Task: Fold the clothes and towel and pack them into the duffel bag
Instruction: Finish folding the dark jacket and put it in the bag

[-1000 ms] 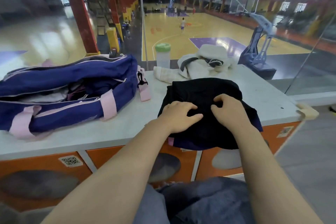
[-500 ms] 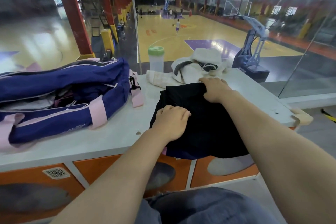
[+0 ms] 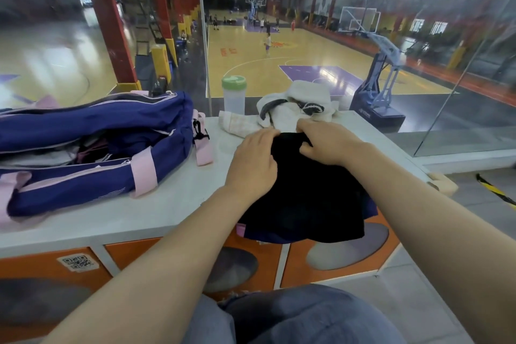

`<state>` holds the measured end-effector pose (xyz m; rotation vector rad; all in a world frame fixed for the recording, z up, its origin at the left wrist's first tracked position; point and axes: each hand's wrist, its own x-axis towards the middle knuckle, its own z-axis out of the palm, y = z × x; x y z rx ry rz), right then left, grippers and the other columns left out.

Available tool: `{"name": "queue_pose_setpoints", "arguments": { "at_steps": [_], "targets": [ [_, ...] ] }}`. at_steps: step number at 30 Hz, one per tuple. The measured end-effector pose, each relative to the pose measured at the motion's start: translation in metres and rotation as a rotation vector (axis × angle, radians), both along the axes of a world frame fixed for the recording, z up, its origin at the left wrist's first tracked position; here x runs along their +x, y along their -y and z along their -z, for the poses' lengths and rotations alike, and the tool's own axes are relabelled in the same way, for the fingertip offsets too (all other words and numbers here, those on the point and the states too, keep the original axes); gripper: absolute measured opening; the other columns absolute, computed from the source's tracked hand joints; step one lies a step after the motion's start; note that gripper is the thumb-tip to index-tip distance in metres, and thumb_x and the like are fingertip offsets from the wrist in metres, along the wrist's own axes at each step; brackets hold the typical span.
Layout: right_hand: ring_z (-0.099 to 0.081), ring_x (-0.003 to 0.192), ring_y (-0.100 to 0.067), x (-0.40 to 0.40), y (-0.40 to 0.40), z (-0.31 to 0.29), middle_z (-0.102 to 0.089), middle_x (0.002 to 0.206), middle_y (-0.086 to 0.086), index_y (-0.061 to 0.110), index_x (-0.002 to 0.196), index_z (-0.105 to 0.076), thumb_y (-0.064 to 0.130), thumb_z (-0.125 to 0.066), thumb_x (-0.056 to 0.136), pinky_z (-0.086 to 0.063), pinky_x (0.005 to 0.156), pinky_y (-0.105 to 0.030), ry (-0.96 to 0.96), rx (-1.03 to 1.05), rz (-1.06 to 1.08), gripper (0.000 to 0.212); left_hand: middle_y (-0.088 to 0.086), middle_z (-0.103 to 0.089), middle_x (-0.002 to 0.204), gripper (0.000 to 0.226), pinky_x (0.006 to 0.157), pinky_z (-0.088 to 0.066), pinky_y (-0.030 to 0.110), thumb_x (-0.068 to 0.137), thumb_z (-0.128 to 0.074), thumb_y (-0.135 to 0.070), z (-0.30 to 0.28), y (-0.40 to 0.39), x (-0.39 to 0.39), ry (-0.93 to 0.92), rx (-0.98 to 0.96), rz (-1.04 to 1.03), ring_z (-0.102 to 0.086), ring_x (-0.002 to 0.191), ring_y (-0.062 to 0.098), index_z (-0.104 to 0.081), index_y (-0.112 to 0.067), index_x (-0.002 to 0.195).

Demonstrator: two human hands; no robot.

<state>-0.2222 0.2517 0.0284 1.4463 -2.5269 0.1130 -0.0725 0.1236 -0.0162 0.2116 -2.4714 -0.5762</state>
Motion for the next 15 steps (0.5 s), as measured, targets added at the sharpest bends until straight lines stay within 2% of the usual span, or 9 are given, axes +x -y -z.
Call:
{"name": "queue_pose_setpoints", "arguments": {
  "at_steps": [3,5,6,8,10,12,15],
  "targets": [
    [-0.057,0.075,-0.031,0.017,-0.016,-0.002,-0.065,0.085,-0.01,0.017,0.113,-0.047,0.025,-0.05,0.088,-0.041,0.064,-0.036,-0.085,0.008,-0.104,0.026,0.007,-0.028,0.156,0.078,0.118,-0.018,0.039,0.085,-0.062,-0.019,-0.008,0.008,-0.012,0.137,-0.231,0.041,-0.02,0.145,0.026,-0.021,-0.014,0.151],
    [-0.054,0.071,-0.028,0.025,-0.027,-0.003,-0.063,0.081,-0.006,0.018,0.114,-0.046,0.024,-0.049,0.091,-0.033,0.062,-0.035,-0.103,0.008,-0.148,0.025,0.006,-0.03,0.155,0.087,0.119,-0.01,0.041,0.084,-0.065,-0.031,-0.014,0.015,-0.024,0.288,-0.385,0.091,-0.015,0.147,0.023,-0.014,-0.02,0.153],
    [-0.052,0.07,-0.027,0.028,-0.032,-0.004,-0.062,0.08,-0.006,0.018,0.114,-0.045,0.024,-0.049,0.092,-0.031,0.062,-0.035,-0.101,0.006,-0.154,0.023,0.006,-0.038,0.151,0.086,0.119,-0.008,0.042,0.083,-0.066,-0.035,-0.017,0.017,-0.03,0.34,-0.426,0.12,-0.02,0.145,0.021,-0.017,-0.023,0.152],
    [-0.053,0.072,-0.027,0.031,-0.043,-0.005,-0.061,0.081,-0.005,0.019,0.114,-0.043,0.026,-0.049,0.093,-0.036,0.063,-0.036,-0.074,0.007,-0.141,0.023,0.001,-0.056,0.132,0.07,0.117,-0.01,0.044,0.081,-0.066,-0.039,-0.021,0.021,-0.039,0.393,-0.515,0.168,-0.042,0.132,0.021,-0.036,-0.031,0.143],
    [-0.054,0.075,-0.025,0.032,-0.052,-0.004,-0.058,0.082,-0.001,0.02,0.12,-0.04,0.029,-0.053,0.093,-0.04,0.066,-0.036,0.018,0.058,-0.087,0.032,-0.002,-0.062,0.119,0.049,0.114,-0.017,0.044,0.083,-0.062,-0.046,-0.026,0.022,-0.045,0.445,-0.719,0.154,-0.051,0.12,0.023,-0.053,-0.03,0.129],
    [-0.055,0.081,-0.024,0.029,-0.058,-0.001,-0.059,0.088,0.0,0.021,0.122,-0.043,0.029,-0.058,0.089,-0.042,0.069,-0.035,0.081,0.187,-0.015,0.037,0.0,-0.063,0.114,0.044,0.106,-0.029,0.041,0.085,-0.057,-0.055,-0.031,0.025,-0.047,0.468,-0.89,0.08,-0.055,0.112,0.024,-0.061,-0.026,0.118],
    [-0.058,0.092,-0.027,0.017,-0.063,0.001,-0.056,0.089,-0.001,0.02,0.095,-0.053,0.02,-0.055,0.085,-0.044,0.071,-0.034,0.027,0.262,0.076,0.01,0.004,-0.062,0.114,0.048,0.093,-0.035,0.039,0.086,-0.055,-0.059,-0.041,0.032,-0.045,0.437,-0.92,-0.044,-0.057,0.107,0.027,-0.062,-0.019,0.111]
  ]
}}
